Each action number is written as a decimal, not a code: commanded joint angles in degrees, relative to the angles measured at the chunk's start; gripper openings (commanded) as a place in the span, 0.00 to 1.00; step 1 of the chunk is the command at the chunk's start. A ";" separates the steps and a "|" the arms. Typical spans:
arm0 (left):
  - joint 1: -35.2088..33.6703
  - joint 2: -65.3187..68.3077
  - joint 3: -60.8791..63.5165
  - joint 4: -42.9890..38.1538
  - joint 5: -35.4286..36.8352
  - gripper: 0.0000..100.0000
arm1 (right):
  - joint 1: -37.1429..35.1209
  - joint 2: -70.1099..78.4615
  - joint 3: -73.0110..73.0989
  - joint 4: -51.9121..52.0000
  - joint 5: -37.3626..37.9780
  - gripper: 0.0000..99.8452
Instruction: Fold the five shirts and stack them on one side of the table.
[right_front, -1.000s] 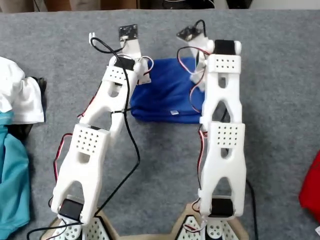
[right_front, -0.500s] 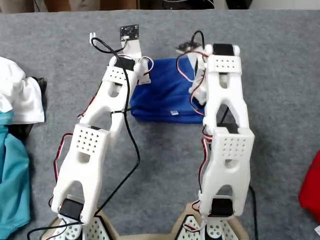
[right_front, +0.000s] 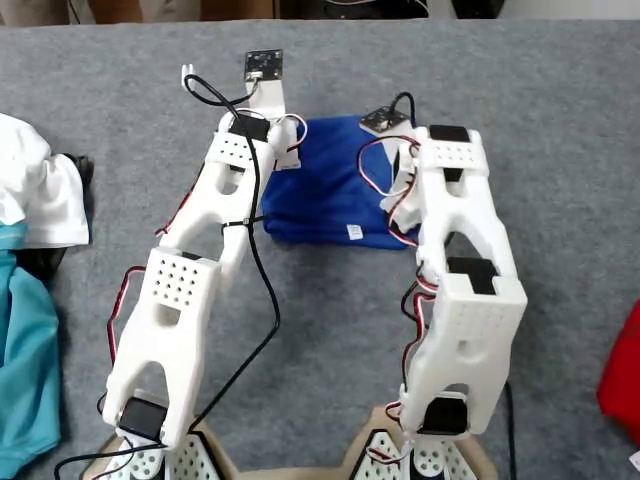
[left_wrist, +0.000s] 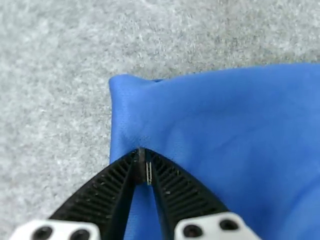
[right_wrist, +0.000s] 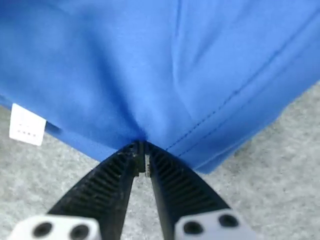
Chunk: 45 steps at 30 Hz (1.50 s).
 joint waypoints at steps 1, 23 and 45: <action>-0.18 -0.40 -2.29 -0.35 -1.14 0.02 | 2.24 -2.07 1.71 -0.35 1.85 0.03; -2.37 -0.92 -23.12 18.73 -1.49 0.17 | -7.43 -30.55 13.58 0.09 5.27 0.03; -16.26 -1.01 -42.20 39.65 -6.07 0.17 | -9.10 -36.26 28.18 -2.64 -63.30 0.01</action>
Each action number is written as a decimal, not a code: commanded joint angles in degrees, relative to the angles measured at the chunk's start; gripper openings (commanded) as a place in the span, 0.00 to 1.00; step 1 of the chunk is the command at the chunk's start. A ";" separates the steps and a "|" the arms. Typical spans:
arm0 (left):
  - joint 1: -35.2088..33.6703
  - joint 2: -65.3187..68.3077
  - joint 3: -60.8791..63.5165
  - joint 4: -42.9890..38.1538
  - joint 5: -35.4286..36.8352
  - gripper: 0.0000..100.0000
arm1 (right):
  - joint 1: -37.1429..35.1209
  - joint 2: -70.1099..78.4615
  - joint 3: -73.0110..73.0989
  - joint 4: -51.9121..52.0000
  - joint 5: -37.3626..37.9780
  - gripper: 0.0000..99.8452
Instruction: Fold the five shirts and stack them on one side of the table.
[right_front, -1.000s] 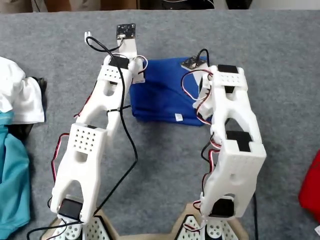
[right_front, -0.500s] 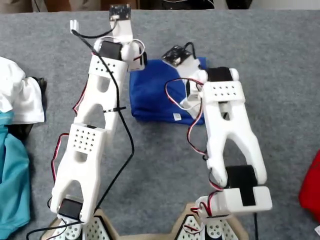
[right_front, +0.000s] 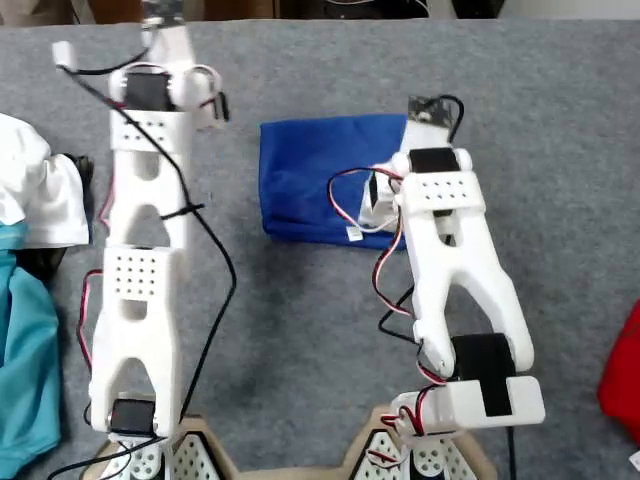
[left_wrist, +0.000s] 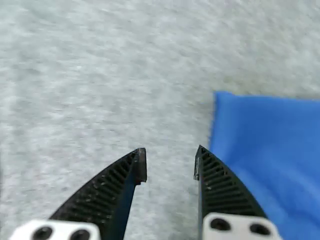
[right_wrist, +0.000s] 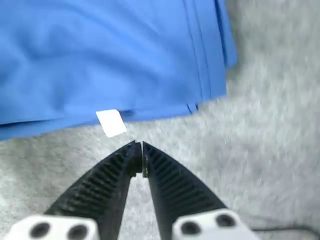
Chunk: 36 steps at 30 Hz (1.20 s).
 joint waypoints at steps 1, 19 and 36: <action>-1.58 -1.01 -2.64 0.62 -0.53 0.17 | -0.48 -3.47 2.95 -2.11 -10.20 0.01; -1.41 -0.57 -0.97 0.62 -0.44 0.13 | -6.02 -3.47 5.05 -7.91 -36.57 0.34; -0.97 -1.01 3.87 0.62 -0.35 0.13 | -1.89 -1.36 10.42 -29.89 -51.52 0.29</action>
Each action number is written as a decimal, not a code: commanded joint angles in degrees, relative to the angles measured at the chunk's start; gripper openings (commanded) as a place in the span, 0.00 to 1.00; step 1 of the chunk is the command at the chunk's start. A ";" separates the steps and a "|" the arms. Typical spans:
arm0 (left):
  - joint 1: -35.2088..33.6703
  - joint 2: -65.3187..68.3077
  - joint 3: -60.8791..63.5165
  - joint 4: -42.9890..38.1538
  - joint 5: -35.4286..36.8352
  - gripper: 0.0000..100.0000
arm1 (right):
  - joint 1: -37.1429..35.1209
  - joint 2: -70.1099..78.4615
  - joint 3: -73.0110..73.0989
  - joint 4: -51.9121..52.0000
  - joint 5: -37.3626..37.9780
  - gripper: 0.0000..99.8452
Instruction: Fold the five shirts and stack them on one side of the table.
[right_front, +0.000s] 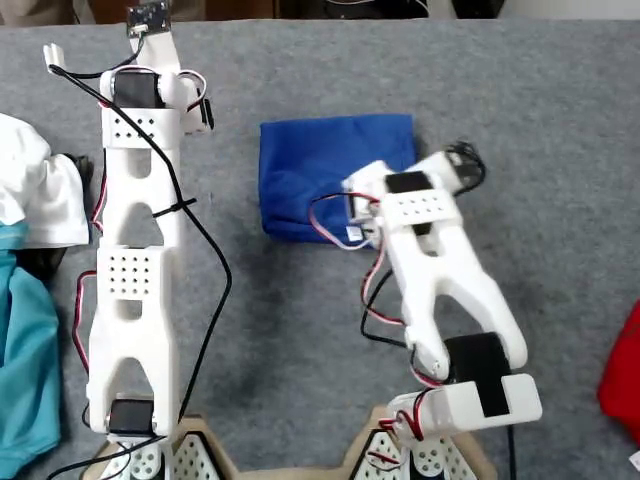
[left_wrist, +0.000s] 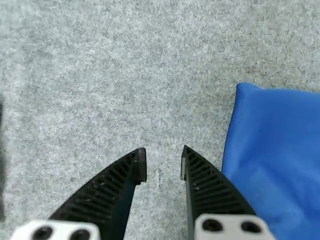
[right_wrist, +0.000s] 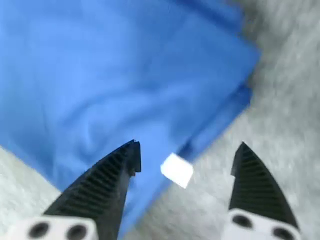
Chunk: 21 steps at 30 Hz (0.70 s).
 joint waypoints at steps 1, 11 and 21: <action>0.18 -1.01 0.00 0.62 -0.26 0.13 | 1.36 -0.57 1.63 -5.71 -1.14 0.29; 0.62 -0.92 0.00 0.53 -0.26 0.13 | 2.33 4.70 3.03 -9.93 -2.81 0.29; 0.62 -0.57 0.00 0.53 -0.35 0.13 | 2.33 4.79 3.03 -10.02 -2.46 0.29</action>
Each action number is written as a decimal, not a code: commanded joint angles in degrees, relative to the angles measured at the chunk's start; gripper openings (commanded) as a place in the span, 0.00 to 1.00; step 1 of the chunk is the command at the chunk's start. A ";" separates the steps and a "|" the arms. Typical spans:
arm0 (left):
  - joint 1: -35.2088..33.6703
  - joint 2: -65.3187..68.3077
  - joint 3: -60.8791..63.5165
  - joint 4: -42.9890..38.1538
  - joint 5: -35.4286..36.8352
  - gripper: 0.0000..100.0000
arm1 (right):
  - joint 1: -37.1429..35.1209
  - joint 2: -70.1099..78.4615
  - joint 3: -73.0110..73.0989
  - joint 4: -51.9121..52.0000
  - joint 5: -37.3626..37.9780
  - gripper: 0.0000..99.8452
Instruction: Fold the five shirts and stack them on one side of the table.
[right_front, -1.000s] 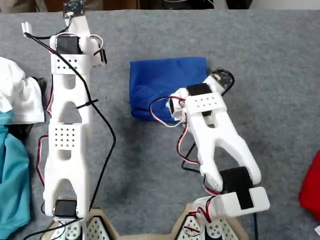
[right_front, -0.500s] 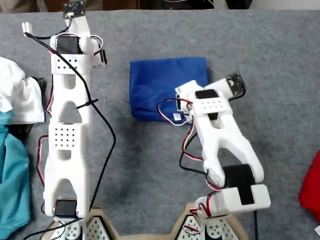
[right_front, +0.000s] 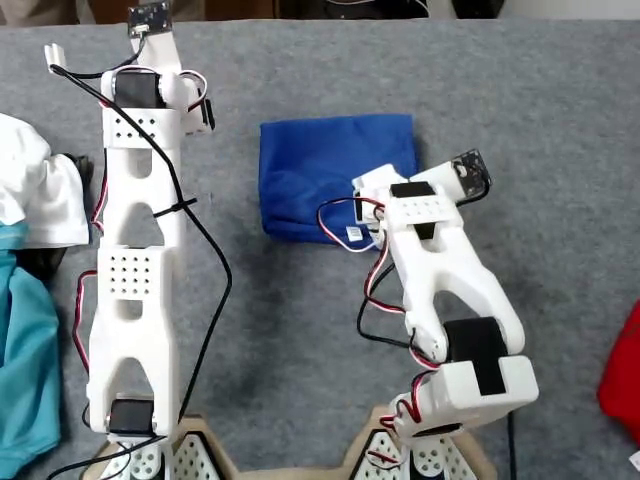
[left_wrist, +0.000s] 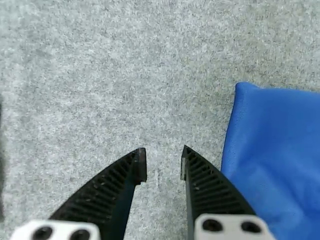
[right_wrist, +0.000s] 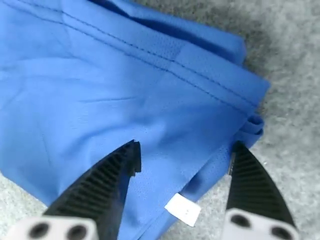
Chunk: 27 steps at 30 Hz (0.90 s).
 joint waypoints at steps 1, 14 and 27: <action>0.44 -0.57 0.00 0.53 -0.35 0.13 | 0.92 -0.13 0.04 -0.79 -0.62 0.29; 0.44 -0.48 0.00 0.53 -0.35 0.13 | 0.92 -0.04 0.13 -0.79 0.97 0.27; 0.44 -0.48 0.09 0.53 -0.35 0.13 | 2.59 6.20 -0.57 -7.21 7.65 0.01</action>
